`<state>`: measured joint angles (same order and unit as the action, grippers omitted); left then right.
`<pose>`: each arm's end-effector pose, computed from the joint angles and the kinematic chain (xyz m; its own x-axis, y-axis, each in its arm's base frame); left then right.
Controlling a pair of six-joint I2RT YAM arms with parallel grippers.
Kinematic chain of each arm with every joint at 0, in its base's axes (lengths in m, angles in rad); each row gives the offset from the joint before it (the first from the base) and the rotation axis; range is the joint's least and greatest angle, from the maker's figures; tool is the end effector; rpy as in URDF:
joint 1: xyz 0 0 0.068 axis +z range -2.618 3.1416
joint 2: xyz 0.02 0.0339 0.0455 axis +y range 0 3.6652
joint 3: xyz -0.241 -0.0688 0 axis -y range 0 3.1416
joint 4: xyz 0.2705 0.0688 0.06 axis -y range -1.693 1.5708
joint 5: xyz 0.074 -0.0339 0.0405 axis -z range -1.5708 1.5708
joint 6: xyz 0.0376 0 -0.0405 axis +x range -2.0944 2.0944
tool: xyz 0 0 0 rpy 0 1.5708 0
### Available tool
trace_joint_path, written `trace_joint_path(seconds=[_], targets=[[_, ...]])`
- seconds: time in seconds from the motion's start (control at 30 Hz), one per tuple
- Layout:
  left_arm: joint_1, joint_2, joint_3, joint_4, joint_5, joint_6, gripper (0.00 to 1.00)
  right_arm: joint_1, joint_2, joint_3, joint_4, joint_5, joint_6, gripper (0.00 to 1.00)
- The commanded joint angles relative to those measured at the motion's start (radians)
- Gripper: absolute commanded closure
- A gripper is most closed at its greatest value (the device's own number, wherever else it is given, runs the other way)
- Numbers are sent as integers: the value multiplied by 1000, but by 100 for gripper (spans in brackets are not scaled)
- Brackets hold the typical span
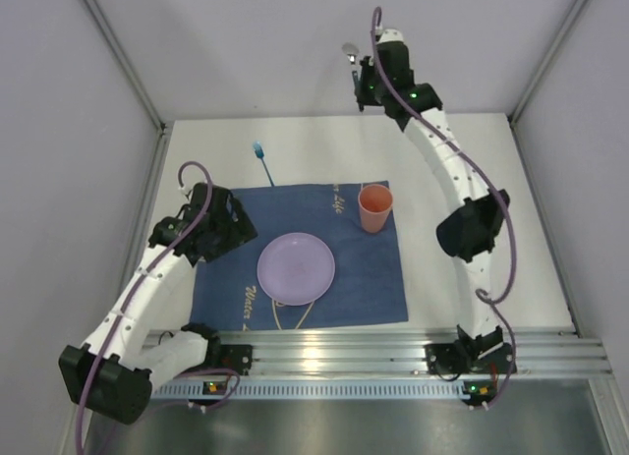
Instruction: Set the dinner table for one person
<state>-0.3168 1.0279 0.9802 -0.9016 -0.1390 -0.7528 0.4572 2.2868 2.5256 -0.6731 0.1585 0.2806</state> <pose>0.2233 -0.0677 0.2764 -0.7223 -0.4757 -0.5019 -0.3590 0.8783 -0.3159 0.4761 0.2276 0.3708 -0.4479 0.0844 -0.8901 -0.1908 0.9636 0.1874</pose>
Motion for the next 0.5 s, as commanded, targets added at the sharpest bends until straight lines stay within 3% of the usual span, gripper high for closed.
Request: trace_joint_path(seconds=[0.0,0.17,0.33,0.47], targets=[[-1,23,15,13,6,29,14,43,-304,-203,-10,-99,95,100],[-1,73,58,39,24,70,14,115,-648,-702,7,-82,134,100],[-1,121,66,73,47,102,14,146,-976,-1043,-2,-111,225,100],[-1,147,74,90,64,110,15,196,-1127,-1305,43,-187,307,100]])
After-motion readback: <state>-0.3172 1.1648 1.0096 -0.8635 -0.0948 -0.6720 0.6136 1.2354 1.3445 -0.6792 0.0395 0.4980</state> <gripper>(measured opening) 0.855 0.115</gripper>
